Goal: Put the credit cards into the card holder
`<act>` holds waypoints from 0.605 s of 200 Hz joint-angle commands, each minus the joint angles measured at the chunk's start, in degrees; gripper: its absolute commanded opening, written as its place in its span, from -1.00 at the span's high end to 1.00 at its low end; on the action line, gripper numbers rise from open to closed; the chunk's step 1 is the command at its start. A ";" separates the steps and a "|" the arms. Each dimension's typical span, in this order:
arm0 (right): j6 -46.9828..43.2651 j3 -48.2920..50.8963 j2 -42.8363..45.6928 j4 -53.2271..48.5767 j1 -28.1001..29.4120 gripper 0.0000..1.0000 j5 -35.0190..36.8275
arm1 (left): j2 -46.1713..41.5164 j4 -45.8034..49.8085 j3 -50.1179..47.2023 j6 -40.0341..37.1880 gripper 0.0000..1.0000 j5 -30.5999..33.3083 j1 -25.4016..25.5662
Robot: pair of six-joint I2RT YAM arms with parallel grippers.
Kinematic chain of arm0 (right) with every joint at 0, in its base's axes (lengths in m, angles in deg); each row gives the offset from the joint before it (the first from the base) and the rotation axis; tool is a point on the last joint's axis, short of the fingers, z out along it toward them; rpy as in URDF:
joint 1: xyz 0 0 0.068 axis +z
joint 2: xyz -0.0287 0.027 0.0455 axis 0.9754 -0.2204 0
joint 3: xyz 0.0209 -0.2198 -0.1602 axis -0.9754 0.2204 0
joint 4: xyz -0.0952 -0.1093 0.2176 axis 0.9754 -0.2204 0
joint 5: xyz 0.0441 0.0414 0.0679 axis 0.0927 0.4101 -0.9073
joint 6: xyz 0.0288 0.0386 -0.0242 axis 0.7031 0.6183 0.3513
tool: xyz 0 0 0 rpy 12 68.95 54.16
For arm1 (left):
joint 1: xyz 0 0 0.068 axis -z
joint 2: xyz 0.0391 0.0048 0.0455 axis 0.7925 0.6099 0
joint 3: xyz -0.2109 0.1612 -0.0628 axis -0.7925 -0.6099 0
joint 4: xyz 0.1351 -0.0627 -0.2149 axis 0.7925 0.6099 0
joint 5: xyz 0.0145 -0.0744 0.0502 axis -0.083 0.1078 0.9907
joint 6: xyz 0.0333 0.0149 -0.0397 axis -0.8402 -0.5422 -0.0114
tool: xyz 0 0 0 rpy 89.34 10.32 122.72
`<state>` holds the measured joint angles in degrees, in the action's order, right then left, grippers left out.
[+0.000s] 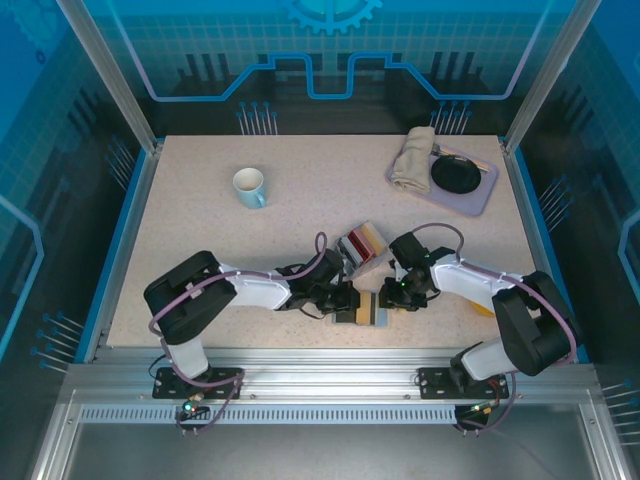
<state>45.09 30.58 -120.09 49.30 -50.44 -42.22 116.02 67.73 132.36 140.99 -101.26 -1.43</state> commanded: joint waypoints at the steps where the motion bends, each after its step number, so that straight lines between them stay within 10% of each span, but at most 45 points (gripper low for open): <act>1: 1.36 3.07 -2.76 2.22 -0.13 0.31 -1.62 | 1.91 2.70 1.48 -0.26 0.76 1.23 0.96; 121: 1.98 3.45 -1.52 2.10 -0.99 0.34 -1.31 | 2.08 9.54 5.45 -2.79 0.54 3.14 3.00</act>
<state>46.03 31.06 -119.74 49.71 -51.14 -42.79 118.66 72.21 137.49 139.74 -99.34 0.64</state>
